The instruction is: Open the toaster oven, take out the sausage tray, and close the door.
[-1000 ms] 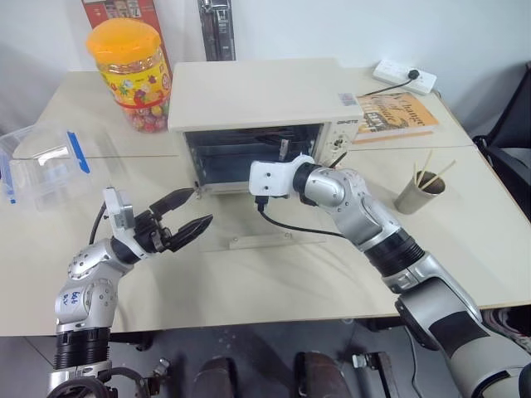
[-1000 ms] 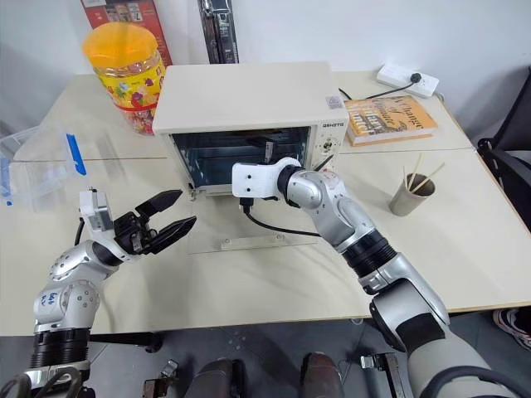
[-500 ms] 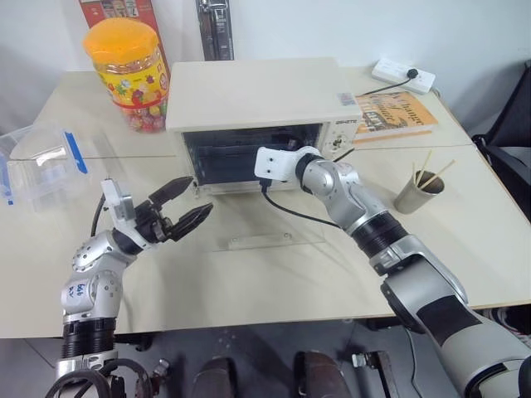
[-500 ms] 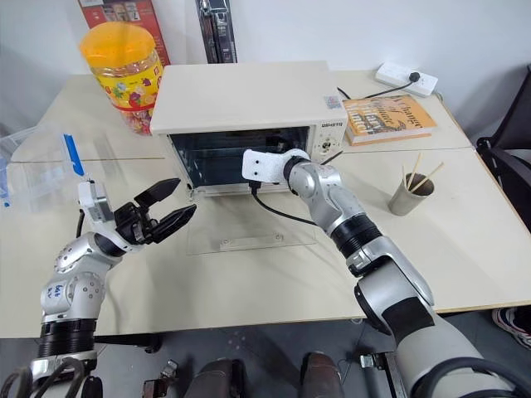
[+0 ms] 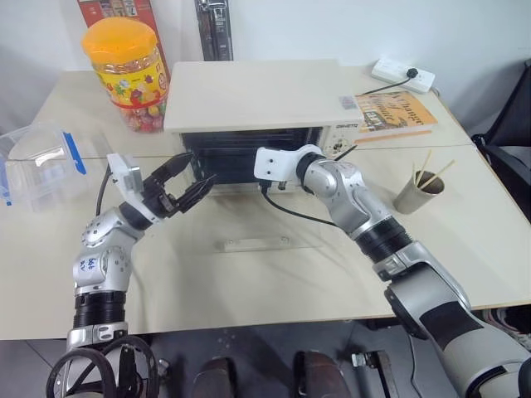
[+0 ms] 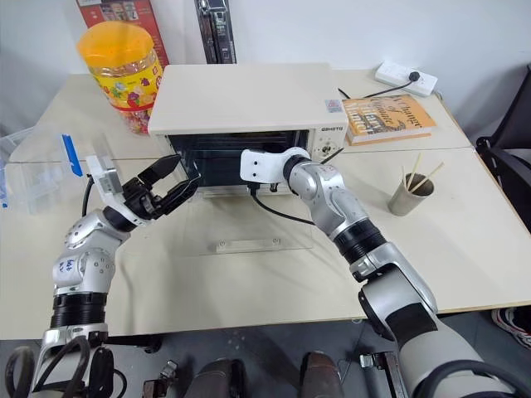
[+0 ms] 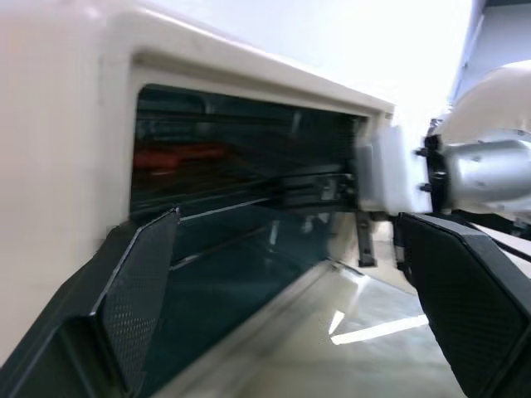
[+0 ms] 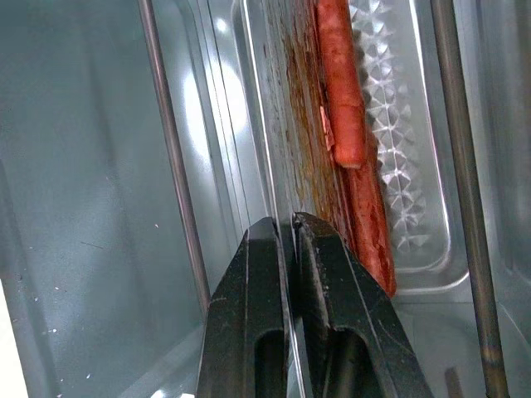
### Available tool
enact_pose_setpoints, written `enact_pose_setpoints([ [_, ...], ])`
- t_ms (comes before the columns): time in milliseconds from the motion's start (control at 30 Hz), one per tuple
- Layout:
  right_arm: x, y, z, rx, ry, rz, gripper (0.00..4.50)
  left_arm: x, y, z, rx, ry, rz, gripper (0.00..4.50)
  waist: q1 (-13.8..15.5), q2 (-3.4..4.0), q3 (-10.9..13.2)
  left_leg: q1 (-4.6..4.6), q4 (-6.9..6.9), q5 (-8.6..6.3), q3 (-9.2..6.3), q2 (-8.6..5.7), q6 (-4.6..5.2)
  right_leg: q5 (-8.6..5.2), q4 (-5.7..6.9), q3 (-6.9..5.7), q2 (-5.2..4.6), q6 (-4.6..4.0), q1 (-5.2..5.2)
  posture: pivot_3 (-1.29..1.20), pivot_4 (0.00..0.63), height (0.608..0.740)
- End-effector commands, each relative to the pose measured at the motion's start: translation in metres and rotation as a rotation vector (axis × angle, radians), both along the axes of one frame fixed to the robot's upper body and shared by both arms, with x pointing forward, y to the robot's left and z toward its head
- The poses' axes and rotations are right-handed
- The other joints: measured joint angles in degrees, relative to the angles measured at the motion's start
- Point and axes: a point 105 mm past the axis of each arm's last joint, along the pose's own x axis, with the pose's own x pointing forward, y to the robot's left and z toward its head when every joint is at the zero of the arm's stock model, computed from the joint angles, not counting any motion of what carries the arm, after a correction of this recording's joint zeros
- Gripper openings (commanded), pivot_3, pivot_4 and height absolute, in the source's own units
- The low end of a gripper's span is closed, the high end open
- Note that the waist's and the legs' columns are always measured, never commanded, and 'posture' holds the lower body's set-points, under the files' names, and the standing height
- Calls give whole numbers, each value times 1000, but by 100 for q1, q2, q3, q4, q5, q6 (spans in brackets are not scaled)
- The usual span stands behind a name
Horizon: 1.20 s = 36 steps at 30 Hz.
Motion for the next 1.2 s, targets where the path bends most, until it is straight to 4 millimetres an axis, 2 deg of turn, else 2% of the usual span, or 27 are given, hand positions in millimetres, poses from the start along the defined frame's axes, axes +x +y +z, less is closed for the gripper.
enact_pose_setpoints([
  [33,-13,13,10,28,-17,70,8,10,2,15,-6,-56,54,4500,1,0,0,0,0,0,0,0,0,0,0,0,0,0,0,0,150,740],
  [267,-18,17,6,14,-25,95,8,22,-5,20,-15,-83,60,4500,8,0,0,-1,6,1,0,0,-2,0,1,0,0,0,0,0,150,740],
  [600,-27,20,-28,-94,-44,134,8,29,-11,23,-26,-101,59,4500,-1,-2,-2,8,-3,1,0,0,-3,0,2,-1,0,0,2,0,150,740],
  [900,-24,21,-33,-139,-51,141,8,30,-14,23,-29,-104,50,4500,-20,-3,-2,30,-13,2,8,0,-4,0,3,3,0,0,13,0,150,740],
  [1000,-21,20,-28,-129,-50,127,803,28,-14,21,-25,-102,44,4500,-26,-4,-3,33,-13,3,8,0,-5,0,4,4,0,0,14,0,150,740],
  [1100,-20,23,-24,-116,-53,128,1832,28,-14,21,-25,-102,44,4500,-26,-4,-3,32,-11,3,9,0,-6,0,4,5,0,0,15,0,150,740],
  [1200,-21,29,-21,-114,-57,134,1832,27,-12,21,-24,-102,45,4500,-29,-4,-3,32,-11,3,9,0,-6,0,4,6,0,0,15,0,150,740],
])
